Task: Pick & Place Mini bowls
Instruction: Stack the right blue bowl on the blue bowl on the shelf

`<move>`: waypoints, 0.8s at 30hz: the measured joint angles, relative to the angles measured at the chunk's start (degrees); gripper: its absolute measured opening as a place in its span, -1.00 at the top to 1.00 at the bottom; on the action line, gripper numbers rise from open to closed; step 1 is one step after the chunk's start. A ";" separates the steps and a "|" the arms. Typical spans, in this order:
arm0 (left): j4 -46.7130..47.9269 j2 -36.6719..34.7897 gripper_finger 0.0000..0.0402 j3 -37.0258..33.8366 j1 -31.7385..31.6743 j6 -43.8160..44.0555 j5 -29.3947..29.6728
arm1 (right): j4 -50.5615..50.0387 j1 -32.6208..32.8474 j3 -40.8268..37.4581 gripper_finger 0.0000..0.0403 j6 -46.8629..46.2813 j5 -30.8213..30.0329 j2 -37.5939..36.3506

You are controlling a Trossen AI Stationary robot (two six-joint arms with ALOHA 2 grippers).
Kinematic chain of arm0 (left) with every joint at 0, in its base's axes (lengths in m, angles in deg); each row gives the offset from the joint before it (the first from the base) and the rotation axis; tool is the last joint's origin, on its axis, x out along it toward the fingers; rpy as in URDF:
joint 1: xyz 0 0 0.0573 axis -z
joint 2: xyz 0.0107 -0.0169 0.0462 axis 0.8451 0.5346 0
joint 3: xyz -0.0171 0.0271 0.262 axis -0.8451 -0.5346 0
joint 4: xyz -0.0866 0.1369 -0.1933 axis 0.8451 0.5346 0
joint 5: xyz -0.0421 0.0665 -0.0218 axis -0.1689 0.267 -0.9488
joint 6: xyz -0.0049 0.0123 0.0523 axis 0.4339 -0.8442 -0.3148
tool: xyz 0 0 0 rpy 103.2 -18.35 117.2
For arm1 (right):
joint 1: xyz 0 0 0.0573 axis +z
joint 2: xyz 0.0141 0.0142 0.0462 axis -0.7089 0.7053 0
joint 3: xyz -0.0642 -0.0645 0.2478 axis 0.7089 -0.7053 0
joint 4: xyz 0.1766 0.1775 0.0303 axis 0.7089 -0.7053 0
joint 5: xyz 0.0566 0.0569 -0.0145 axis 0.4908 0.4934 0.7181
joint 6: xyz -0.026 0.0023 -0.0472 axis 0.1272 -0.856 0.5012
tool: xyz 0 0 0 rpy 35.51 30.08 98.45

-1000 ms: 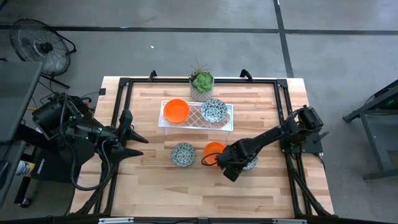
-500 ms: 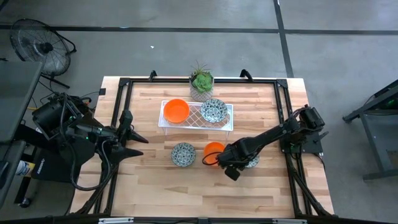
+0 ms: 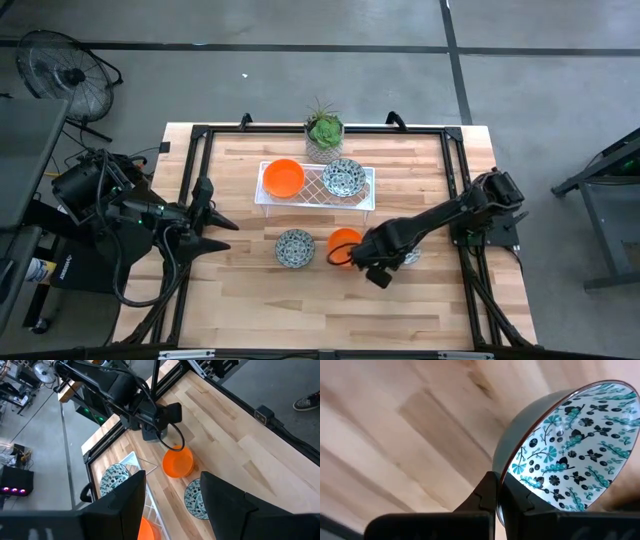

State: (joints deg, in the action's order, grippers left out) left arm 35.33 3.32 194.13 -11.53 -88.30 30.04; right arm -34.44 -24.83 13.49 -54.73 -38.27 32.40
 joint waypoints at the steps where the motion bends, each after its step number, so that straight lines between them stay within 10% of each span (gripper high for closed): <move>1: 0.00 0.00 0.08 0.00 -0.01 -0.14 0.00 | -0.94 0.00 0.28 0.99 -0.03 -0.34 -0.13; 24: -0.01 0.00 0.08 0.00 0.00 -0.35 0.00 | -18.51 -2.41 20.24 1.00 5.80 -10.34 -5.99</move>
State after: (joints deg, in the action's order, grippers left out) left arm 35.32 3.32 194.13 -11.53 -88.65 30.04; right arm -52.95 -27.24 33.73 -48.93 -48.61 26.41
